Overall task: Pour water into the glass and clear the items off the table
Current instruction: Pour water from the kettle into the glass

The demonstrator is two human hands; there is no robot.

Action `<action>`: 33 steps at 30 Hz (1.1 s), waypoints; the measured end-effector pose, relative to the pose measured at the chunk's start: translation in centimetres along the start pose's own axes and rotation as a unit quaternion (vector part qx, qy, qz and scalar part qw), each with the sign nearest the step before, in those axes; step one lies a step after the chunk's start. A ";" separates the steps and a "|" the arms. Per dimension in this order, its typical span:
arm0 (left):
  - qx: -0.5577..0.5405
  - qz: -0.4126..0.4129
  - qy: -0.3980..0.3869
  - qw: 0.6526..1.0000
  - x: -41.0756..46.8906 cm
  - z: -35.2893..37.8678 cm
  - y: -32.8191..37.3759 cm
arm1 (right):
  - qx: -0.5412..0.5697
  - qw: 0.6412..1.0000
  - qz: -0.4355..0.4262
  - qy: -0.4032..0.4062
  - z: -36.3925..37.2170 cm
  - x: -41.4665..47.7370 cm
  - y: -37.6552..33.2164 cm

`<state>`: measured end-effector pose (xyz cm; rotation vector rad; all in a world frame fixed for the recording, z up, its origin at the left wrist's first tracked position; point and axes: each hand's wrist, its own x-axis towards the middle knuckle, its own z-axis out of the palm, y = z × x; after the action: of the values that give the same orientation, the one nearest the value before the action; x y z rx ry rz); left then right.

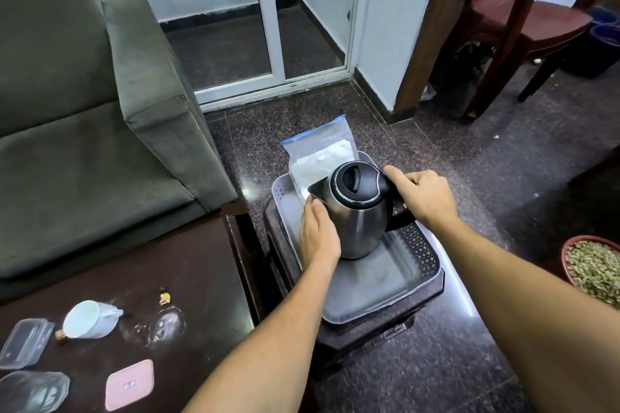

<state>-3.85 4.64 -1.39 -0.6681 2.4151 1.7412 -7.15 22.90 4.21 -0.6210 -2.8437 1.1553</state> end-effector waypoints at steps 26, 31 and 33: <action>-0.046 0.049 0.122 0.990 -3.7 -20.0 6.0 | 0.208 0.975 -0.071 -0.016 2.2 -10.8 -16.6; -0.064 0.067 0.191 0.977 -4.7 -31.2 4.9 | 0.266 0.945 -0.103 -0.159 7.0 -17.8 -24.0; -0.073 0.058 0.214 0.972 -4.9 -35.3 3.9 | 0.255 0.941 -0.120 -0.188 9.1 -20.4 -26.7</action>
<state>5.32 -25.43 15.87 -1.0351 2.6591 2.0131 0.75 -7.95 18.30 -0.0242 -2.5836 2.0266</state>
